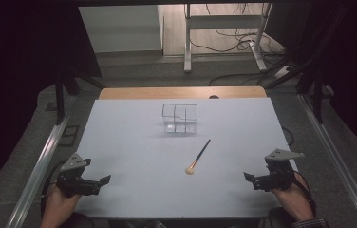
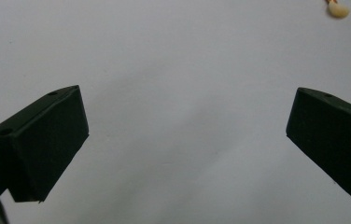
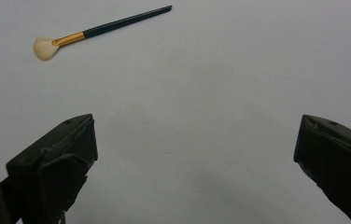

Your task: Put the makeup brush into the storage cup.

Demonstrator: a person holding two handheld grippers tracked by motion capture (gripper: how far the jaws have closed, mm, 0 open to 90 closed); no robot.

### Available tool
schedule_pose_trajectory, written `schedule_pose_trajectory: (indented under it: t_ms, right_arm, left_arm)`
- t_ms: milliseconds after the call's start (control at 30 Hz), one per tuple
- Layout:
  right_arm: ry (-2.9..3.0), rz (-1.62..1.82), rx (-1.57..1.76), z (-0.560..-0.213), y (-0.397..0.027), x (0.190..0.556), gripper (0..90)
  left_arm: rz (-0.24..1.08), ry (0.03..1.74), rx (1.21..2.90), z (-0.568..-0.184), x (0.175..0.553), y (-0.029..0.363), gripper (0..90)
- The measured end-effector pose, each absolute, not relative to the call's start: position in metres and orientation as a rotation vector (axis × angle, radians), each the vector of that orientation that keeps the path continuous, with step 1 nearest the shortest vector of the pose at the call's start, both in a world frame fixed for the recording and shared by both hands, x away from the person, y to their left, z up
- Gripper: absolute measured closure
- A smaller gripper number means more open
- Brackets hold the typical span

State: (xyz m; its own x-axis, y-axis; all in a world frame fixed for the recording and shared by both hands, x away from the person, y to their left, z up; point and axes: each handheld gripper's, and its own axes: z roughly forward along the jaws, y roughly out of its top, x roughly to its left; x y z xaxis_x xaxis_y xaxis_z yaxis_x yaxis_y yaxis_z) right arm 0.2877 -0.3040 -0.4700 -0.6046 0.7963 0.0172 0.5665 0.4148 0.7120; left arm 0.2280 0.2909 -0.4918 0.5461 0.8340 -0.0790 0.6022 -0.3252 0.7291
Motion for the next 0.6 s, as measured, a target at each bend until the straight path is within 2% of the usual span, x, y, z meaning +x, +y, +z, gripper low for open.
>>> schedule_pose_trajectory:
  t_ms: [600]
  right_arm:
    - [2.37,0.956,1.163,-0.4709,-0.3003,0.288,0.0]
  left_arm:
    - [0.391,1.177,2.074,-0.4933,0.2282,0.2892,0.0]
